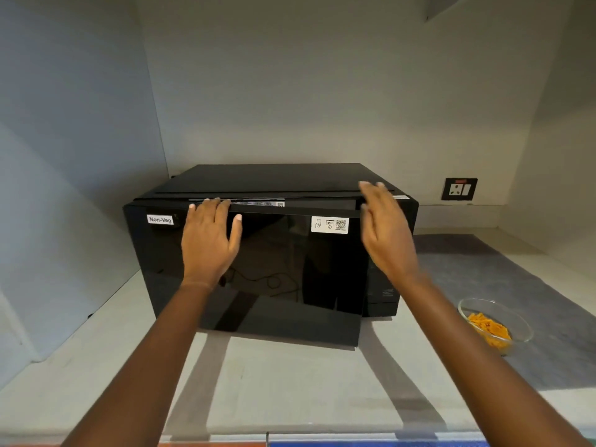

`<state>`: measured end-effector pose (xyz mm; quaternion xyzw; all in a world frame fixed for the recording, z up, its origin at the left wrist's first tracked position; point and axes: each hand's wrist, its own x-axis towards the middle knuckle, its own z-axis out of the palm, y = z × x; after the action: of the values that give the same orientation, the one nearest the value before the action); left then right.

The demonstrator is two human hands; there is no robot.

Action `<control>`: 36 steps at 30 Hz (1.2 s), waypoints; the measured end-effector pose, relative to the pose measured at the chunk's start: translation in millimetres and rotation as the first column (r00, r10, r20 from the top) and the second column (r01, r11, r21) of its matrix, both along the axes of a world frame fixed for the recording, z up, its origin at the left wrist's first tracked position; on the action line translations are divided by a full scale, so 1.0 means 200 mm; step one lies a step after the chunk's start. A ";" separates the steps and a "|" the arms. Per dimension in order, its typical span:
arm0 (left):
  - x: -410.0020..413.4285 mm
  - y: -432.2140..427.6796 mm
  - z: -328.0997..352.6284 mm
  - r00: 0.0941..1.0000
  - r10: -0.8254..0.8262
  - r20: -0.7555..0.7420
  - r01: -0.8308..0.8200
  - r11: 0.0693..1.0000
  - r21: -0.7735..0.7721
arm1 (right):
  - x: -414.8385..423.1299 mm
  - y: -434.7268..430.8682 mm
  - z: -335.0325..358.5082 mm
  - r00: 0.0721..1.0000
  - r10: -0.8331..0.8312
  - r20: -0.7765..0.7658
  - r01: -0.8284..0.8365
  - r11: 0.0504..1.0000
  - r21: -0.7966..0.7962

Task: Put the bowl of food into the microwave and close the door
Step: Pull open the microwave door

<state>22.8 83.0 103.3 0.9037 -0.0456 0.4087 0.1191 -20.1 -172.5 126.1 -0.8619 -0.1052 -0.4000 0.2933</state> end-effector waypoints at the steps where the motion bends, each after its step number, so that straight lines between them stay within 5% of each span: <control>1: 0.00 0.01 0.01 1.000 -0.008 -0.015 0.008 1.000 0.018 | 0.00 0.03 0.06 0.996 -0.002 -0.090 -0.012 0.989 -0.145; 5: -0.04 0.02 0.04 0.997 -0.039 -0.070 0.041 0.999 0.028 | -0.04 0.10 0.19 0.871 -0.109 -0.479 -0.148 0.872 -0.467; 10: -0.11 0.07 0.06 0.987 -0.109 -0.115 0.105 0.994 -0.041 | -0.18 0.15 0.22 0.808 -0.195 -0.556 -0.207 0.790 -0.577; 18: -0.33 0.16 0.09 0.967 -0.219 -0.130 0.196 0.966 -0.170 | -0.50 0.35 0.28 0.704 0.002 -0.711 -0.482 0.737 -0.475; 22: -0.37 0.26 0.14 0.931 -0.243 -0.273 0.189 0.959 -0.210 | -0.59 0.52 0.29 0.655 0.095 -0.750 -0.575 0.706 -0.413; 30: -0.45 0.41 0.31 0.708 -0.235 -0.666 0.073 0.962 -0.263 | -0.71 0.92 0.27 0.659 0.139 -0.739 -0.584 0.714 -0.387; 36: -0.50 0.48 0.34 0.725 -0.214 -0.654 0.044 0.963 -0.266 | -0.77 1.14 0.27 0.668 0.159 -0.727 -0.546 0.769 -0.333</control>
<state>-77.2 178.4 171.0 0.9643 -0.0143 0.0448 0.2606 -173.6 56.3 181.0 -0.9514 -0.2716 0.0445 0.1380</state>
